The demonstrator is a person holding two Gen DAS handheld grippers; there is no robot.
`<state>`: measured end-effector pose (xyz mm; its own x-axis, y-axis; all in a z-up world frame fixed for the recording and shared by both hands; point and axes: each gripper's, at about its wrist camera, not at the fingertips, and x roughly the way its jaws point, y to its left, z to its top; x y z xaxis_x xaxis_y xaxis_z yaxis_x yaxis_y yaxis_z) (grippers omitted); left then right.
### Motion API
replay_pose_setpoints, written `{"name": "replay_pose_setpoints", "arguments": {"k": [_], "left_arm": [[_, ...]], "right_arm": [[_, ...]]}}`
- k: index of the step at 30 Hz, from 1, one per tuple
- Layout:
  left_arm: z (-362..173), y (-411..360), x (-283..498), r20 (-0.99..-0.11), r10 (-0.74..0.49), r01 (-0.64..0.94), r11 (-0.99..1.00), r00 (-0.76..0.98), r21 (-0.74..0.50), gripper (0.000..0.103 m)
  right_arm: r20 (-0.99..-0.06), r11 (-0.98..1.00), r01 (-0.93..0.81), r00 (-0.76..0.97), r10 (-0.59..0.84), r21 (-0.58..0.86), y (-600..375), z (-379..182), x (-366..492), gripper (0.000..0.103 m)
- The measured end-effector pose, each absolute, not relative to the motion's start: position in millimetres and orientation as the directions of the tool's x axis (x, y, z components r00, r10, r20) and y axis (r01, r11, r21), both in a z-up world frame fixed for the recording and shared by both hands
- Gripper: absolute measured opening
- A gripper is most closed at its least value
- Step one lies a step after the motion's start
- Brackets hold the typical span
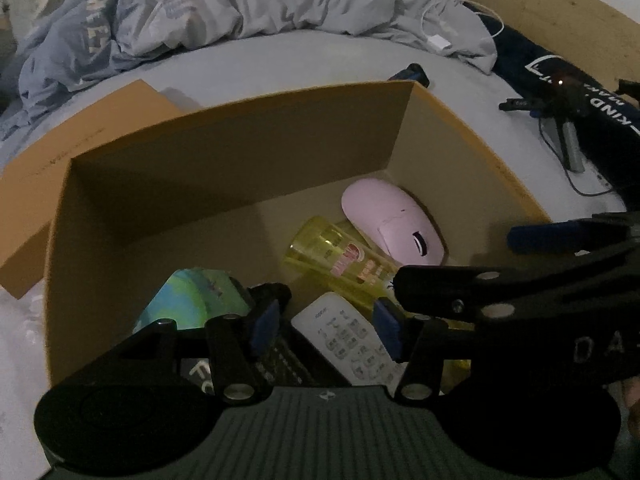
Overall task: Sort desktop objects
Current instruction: 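Lower the remote into the box and open the left gripper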
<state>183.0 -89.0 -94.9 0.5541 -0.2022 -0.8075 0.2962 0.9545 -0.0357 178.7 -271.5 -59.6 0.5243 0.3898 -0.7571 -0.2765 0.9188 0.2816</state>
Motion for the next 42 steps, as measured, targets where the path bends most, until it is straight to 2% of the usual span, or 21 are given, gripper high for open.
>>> {"name": "replay_pose_setpoints", "arguments": {"k": [17, 42], "left_arm": [[-69, -85, 151, -0.770, -0.209, 0.282, 0.958, 0.602, -0.040, 0.069], [-28, -78, 100, -0.683, -0.266, 0.319, 0.946, 0.680, -0.050, 0.072]], "right_arm": [[-0.732, 0.927, -0.307, 0.576, 0.362, 0.217, -272, -25, 140, 0.103], [-0.672, 0.924, -0.364, 0.658, 0.341, 0.114, -260, 31, 81, 0.103]]}}
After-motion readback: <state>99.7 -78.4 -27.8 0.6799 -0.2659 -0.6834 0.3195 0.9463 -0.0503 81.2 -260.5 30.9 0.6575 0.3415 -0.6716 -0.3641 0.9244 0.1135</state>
